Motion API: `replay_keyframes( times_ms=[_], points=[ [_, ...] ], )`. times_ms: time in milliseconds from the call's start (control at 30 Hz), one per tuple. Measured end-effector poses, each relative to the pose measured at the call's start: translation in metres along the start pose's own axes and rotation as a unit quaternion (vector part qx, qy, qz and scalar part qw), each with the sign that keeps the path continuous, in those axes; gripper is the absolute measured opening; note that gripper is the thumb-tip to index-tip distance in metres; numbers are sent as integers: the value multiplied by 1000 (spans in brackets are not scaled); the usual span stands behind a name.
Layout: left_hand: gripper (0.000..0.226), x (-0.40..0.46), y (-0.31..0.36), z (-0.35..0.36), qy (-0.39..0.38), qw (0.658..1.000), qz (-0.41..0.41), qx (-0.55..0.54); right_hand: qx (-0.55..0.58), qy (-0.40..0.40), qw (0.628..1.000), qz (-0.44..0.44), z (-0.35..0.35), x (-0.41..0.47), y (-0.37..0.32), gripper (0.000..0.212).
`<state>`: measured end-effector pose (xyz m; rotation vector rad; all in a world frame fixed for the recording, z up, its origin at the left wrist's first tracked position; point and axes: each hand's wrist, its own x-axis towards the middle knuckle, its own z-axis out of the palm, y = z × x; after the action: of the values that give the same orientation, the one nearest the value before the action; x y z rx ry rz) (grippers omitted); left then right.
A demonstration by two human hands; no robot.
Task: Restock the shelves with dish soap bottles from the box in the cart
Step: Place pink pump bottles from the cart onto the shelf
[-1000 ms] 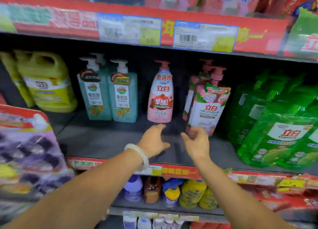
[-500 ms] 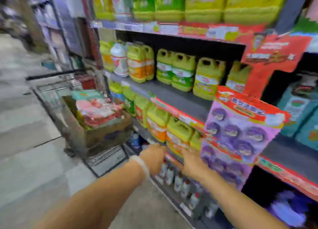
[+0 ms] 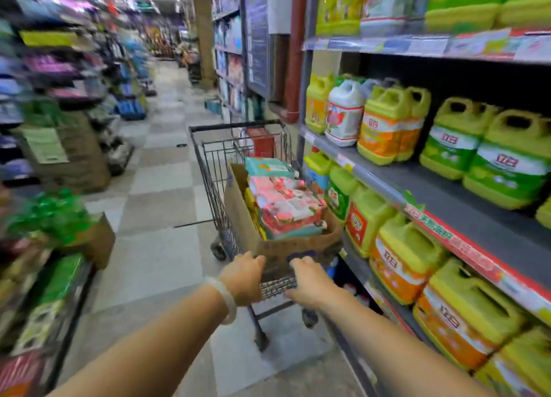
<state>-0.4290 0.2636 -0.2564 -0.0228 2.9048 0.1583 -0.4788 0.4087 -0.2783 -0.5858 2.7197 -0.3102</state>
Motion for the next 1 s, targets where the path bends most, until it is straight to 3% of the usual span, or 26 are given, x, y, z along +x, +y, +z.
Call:
replay_keyframes(
  times_ms=[300, 500, 633, 767, 800, 900, 1000],
  points=[
    [57, 155, -47, -68, 3, 998, 13, -59, 99, 2, 994, 34, -64, 164, 18, 65],
    [49, 244, -66, -56, -52, 993, 34, -104, 208, -37, 970, 119, -64, 231, 49, 66],
    [47, 305, -68, -49, -65, 989, 67, -116, 366, -16, 910, 195, -49, 270, 67, 61],
    [55, 378, -75, -35, -123, 982, 74, -124, 475, 23, 837, 270, 11, 333, 108, 98],
    [58, 392, -75, -37, -143, 978, 86, -125, 497, 33, 816, 292, 5, 334, 102, 93],
    [60, 428, -78, -37, -225, 957, 108, -148, 562, 30, 745, 357, -23, 338, 67, 44],
    [53, 454, -82, -25, -302, 928, 113, -188, 626, 21, 671, 396, -18, 352, 66, 46]
  ],
)
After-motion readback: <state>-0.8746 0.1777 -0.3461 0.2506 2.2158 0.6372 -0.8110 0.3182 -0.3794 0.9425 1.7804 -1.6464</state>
